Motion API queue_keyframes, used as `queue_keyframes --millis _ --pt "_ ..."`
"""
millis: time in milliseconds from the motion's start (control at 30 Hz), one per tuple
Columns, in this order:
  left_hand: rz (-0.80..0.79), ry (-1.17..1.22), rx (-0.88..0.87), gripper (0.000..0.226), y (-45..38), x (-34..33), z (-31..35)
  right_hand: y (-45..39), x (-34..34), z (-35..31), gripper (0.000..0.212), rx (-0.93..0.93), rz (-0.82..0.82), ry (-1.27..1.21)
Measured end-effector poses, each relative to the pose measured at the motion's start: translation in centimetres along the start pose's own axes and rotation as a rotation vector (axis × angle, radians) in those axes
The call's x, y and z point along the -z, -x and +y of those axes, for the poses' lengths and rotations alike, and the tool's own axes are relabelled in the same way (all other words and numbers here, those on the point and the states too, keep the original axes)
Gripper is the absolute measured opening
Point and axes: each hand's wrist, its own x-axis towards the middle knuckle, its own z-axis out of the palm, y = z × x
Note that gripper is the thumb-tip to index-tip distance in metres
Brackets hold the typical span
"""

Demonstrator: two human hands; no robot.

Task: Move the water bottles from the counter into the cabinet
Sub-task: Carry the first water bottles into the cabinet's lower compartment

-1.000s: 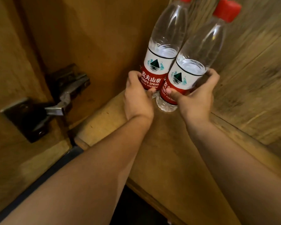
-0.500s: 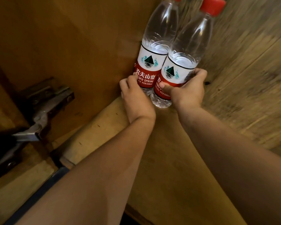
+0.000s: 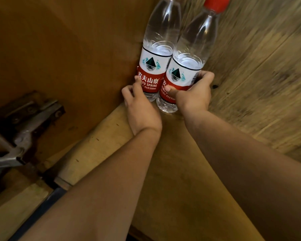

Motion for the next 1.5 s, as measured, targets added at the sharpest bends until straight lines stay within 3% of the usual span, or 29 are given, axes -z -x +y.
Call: queue_keyframes --millis 367,533,600,800,967,1133,1267,1400,1500 --pt "-0.126 -0.062 0.021 0.079 0.2 0.9 0.3 0.4 0.7 0.1 0.071 -0.066 -0.051 -0.021" --pt "-0.262 -0.083 0.040 0.080 0.4 1.9 0.9 2.4 1.9 0.6 0.112 -0.249 -0.286 -0.095" --pt "-0.305 -0.093 0.038 0.080 0.8 2.5 1.0 3.8 3.0 0.8 0.115 -0.267 -0.314 -0.089" --pt "-0.413 -0.007 0.088 0.068 4.5 4.6 2.5 8.4 8.3 0.2 0.074 -0.356 -0.298 -0.108" --pt "-0.686 0.321 0.253 0.029 10.9 7.0 4.8 13.1 14.5 0.2 0.032 -0.406 -0.234 -0.220" --pt "-0.878 0.456 0.288 0.023 19.9 11.1 6.3 22.2 22.2 3.2 0.027 -0.287 -0.237 -0.204" --pt "-1.049 0.484 0.181 0.014 28.6 15.4 6.5 32.4 29.4 5.9 0.024 -0.267 -0.226 -0.097" --pt "-1.166 0.356 0.211 0.019 38.4 18.9 4.5 44.1 35.8 8.9 0.022 -0.393 -0.055 -0.144" --pt "-1.237 0.245 0.306 0.022 45.5 21.2 2.4 53.0 39.2 11.5 0.026 -0.550 0.184 -0.317"
